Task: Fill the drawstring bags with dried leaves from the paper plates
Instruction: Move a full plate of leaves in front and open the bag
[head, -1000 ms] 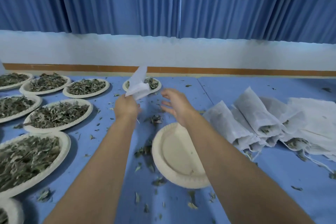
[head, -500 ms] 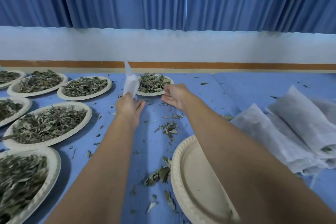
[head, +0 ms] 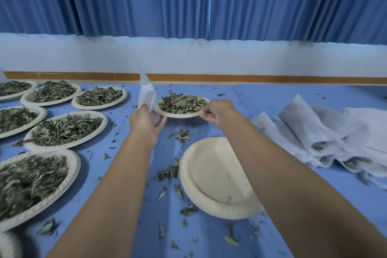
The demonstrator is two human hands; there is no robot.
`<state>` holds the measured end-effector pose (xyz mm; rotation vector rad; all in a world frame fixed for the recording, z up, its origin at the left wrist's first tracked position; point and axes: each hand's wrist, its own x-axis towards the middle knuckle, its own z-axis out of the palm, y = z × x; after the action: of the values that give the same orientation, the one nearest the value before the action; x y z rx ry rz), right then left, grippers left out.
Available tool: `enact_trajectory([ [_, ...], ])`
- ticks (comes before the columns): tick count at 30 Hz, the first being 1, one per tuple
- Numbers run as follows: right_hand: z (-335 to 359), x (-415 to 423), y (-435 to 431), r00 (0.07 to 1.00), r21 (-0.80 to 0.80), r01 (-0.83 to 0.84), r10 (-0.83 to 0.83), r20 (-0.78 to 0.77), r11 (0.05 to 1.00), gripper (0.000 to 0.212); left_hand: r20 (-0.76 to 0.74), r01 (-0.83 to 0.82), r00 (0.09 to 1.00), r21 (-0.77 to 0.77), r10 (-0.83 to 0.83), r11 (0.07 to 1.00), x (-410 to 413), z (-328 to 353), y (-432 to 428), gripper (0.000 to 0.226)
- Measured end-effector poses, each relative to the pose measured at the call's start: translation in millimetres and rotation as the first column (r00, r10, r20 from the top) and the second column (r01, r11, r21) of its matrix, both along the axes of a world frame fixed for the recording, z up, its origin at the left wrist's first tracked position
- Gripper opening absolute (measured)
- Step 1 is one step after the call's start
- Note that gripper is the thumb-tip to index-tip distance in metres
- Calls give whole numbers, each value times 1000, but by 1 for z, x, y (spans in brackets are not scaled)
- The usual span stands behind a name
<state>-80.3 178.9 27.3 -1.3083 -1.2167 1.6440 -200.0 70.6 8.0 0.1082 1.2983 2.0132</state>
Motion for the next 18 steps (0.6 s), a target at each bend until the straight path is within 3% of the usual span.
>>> enact_trajectory([
  [8,7,91,-72,997,73,-17,22,-80,997,12,-252,-123,964,-122,89,985,59,3,-60,37],
  [13,6,140,-103,977,239,-31,-21,211,970,17,-436,-176,894,-123,106,977,96,-8,-87,20],
  [16,-3,151,-110,880,453,-115,-120,460,884,33,-485,-197,868,-141,106,970,111,-18,-93,27],
  [18,-13,153,-113,810,520,-164,-187,557,838,29,-501,-227,858,-171,114,959,116,-23,-95,26],
])
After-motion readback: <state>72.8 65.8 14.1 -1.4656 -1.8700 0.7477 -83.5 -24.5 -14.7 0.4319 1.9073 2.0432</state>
